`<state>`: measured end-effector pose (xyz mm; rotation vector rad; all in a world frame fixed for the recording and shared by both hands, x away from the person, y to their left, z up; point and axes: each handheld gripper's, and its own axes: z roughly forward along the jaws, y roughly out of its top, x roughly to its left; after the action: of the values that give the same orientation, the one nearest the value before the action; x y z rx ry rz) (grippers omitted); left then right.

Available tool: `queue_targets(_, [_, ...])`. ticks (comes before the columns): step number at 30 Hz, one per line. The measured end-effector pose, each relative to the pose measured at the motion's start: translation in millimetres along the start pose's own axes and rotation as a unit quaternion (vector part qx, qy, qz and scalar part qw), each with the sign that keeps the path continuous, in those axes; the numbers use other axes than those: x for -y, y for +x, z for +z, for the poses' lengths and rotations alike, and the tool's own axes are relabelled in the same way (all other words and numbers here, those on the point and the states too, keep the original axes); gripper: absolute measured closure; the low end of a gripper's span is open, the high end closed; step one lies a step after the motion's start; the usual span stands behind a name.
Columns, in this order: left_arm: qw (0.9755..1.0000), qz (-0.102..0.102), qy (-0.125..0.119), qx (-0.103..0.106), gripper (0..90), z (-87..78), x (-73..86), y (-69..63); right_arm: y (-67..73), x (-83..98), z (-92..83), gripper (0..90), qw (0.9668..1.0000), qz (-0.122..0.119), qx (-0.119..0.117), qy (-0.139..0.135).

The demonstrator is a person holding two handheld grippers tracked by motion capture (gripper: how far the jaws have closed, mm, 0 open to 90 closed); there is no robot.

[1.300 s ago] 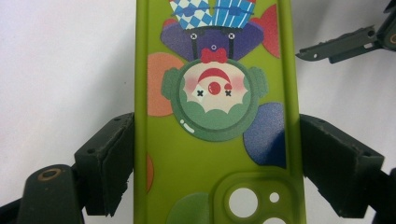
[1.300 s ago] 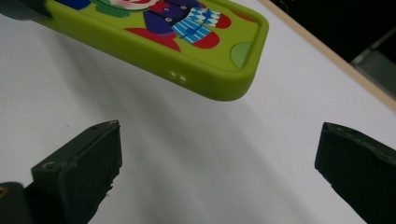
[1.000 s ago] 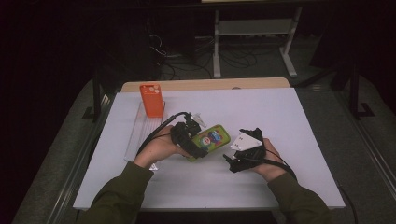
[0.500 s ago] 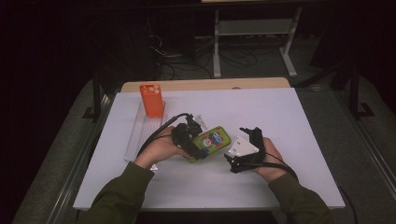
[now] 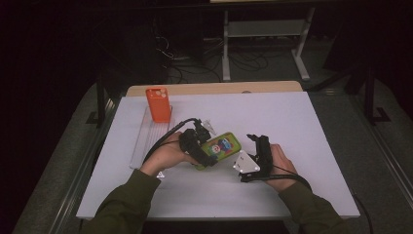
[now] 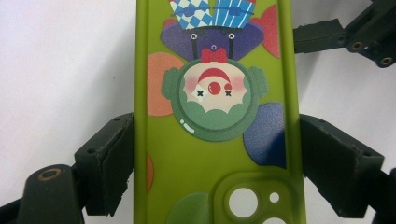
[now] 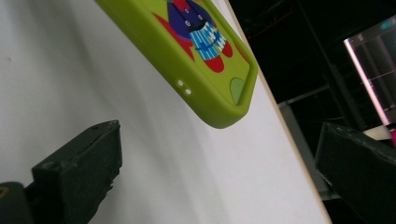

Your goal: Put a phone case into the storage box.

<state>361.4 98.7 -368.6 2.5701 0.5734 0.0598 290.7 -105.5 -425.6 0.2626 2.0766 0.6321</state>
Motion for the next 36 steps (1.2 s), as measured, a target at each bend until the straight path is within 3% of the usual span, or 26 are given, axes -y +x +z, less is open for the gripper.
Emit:
queue_targets(10, [1.0,-0.001,0.0,0.001,15.9,0.5,-0.1,-0.4,4.7,-2.7,-0.6,0.1,0.9963,-0.078,0.035,-0.001])
queue_targets(12, [1.0,-0.002,0.0,0.001,15.9,0.7,0.0,-0.4,8.6,-3.7,-0.4,0.2,0.9963,-0.075,0.043,-0.004])
queue_targets(20, [1.0,-0.002,0.001,0.002,15.9,0.8,0.0,-0.1,13.8,-5.5,0.4,0.2,0.99,-0.123,0.067,-0.011])
queue_targets(26, [1.0,-0.002,0.0,0.003,15.9,0.9,-0.1,0.1,19.0,-7.1,0.1,0.2,0.987,-0.142,0.075,-0.009])
queue_targets(30, [1.0,-0.001,0.0,0.002,15.9,0.5,-0.2,-0.1,20.0,-9.7,-0.4,0.4,0.9807,-0.172,0.091,-0.018])
queue_targets(34, [1.0,0.0,0.004,0.005,16.0,0.0,-1.1,-0.8,22.7,-12.3,-2.1,4.1,0.977,-0.184,0.104,-0.024])
queue_targets(36, [1.0,0.002,0.006,0.005,15.9,-0.2,-1.6,-1.2,25.9,-13.8,-3.3,5.8,0.9788,-0.173,0.108,-0.023])
